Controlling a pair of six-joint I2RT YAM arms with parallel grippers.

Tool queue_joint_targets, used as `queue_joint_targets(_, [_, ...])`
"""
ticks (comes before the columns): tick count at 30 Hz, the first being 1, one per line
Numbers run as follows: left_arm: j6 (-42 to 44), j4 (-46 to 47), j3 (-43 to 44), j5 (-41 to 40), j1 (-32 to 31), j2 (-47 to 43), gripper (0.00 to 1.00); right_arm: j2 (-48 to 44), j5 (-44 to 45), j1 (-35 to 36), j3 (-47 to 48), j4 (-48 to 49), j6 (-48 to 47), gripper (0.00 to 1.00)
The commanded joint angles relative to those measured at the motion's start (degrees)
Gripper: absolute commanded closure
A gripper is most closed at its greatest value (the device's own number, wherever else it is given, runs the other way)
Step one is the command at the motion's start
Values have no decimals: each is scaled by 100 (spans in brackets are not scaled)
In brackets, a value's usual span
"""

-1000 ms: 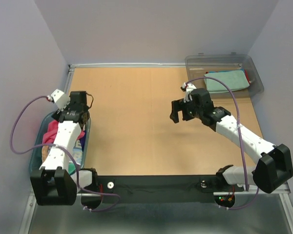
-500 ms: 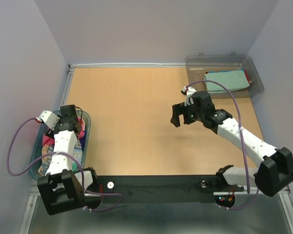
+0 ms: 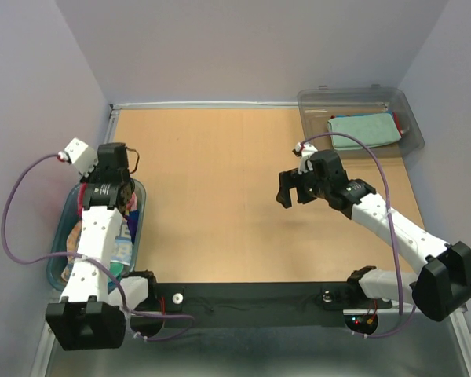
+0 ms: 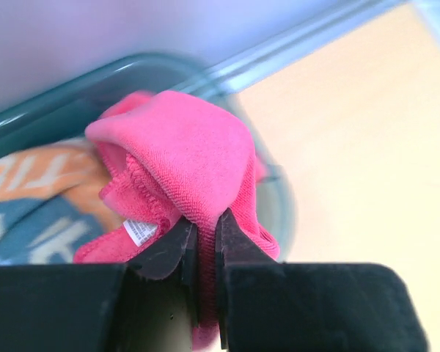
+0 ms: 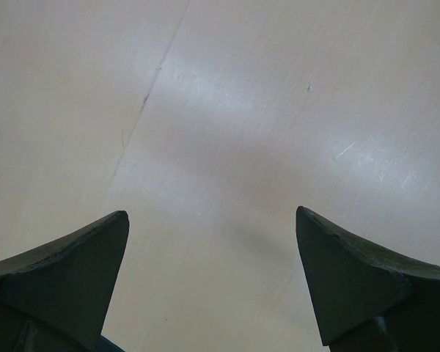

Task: Fold and stack the towels
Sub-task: Grab crumpled towel, then move the towel to the center of the board

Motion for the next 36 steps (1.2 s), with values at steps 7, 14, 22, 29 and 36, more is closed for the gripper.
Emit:
queue_joint_targets(7, [257, -487, 3243, -538, -2745, 714, 96, -390, 352, -5, 101, 35, 37, 0])
queue_joint_targets(14, [732, -32, 5117, -423, -4925, 1575, 96, -1049, 1599, -5, 399, -9, 28, 0])
queue_joint_targets(22, [602, 1270, 3541, -590, -6835, 1085, 89, -1901, 2198, -5, 505, -18, -69, 0])
queue_joint_targets(29, [-840, 744, 673, -1286, -6426, -197, 81, -1807, 1830, -5, 251, -141, -201, 0])
queue_joint_targets(36, [-436, 902, -129, -493, -5026, 126, 18, -875, 1337, 3, -66, -220, -52, 0])
